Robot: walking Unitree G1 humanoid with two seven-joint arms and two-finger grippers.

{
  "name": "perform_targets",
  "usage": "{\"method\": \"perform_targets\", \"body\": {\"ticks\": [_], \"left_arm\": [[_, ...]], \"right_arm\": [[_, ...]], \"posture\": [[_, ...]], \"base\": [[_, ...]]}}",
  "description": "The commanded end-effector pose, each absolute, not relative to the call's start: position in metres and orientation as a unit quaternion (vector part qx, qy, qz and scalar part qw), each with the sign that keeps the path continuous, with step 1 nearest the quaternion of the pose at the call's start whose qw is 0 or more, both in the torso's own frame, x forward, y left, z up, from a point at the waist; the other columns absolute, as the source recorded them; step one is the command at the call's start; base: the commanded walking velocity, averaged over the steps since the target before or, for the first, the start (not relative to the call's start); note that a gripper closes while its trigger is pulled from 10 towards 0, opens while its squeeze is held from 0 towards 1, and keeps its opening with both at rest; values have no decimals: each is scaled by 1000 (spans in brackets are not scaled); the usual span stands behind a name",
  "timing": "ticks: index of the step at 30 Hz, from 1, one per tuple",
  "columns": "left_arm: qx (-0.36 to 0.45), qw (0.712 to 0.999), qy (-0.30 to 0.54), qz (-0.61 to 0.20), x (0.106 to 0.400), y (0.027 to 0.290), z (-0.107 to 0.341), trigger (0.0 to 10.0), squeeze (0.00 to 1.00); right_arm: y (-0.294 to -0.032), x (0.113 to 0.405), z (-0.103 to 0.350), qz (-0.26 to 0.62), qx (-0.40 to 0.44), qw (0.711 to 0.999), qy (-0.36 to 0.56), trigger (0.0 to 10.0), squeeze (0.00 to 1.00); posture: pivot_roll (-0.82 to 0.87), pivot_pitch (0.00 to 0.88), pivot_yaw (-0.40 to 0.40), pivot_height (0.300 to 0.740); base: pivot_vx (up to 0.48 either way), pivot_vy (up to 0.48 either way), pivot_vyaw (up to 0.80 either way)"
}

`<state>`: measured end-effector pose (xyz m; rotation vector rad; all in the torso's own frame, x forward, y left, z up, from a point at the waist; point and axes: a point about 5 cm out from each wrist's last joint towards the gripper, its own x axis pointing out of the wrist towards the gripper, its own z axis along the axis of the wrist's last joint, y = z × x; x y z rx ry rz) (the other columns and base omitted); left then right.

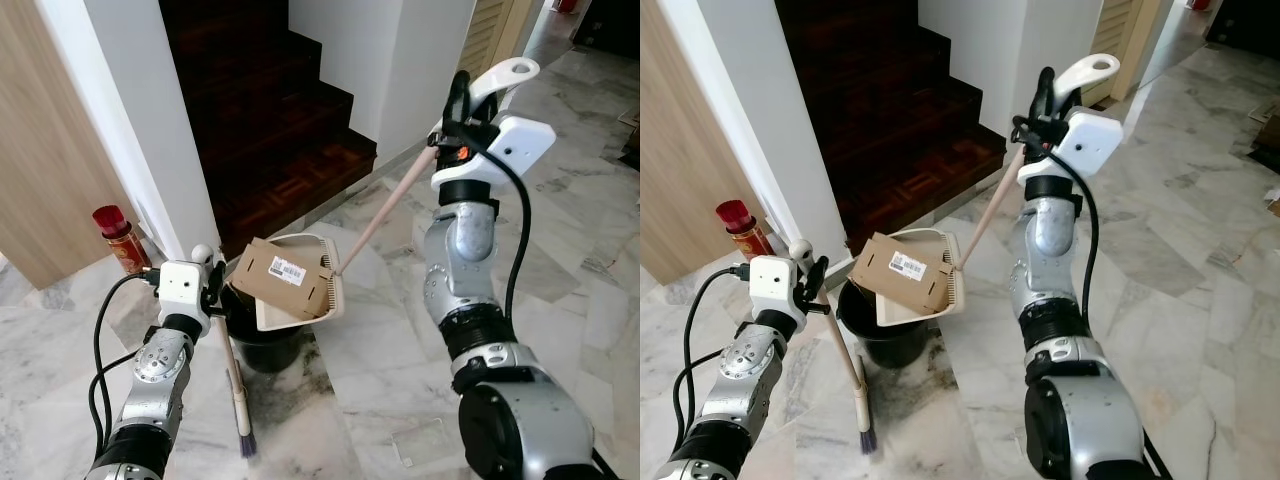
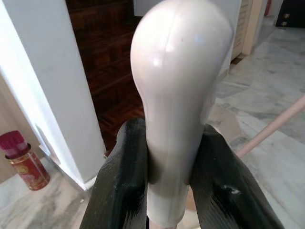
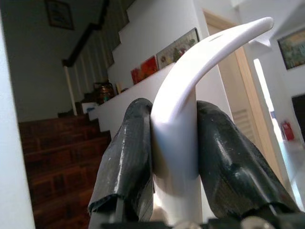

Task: Sweep floor

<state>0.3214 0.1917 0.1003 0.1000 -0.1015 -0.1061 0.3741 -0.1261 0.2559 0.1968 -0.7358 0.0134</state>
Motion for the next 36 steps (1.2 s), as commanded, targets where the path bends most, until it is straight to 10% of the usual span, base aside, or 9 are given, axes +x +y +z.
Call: {"method": "perform_targets", "body": {"ticks": [1,36], "left_arm": [[61,994,-73,-55,322,191,108,10000,0],[71,993,-76,-53,320,191,106,10000,0]], "right_arm": [[-121,364,278,20,95,901,-422,10000,0],[-88,336,293,49,-21,860,-508,10000,0]], "posture": [[45,49,-31,740],[47,32,-45,740]], "base": [[0,0,0],[0,0,0]]}}
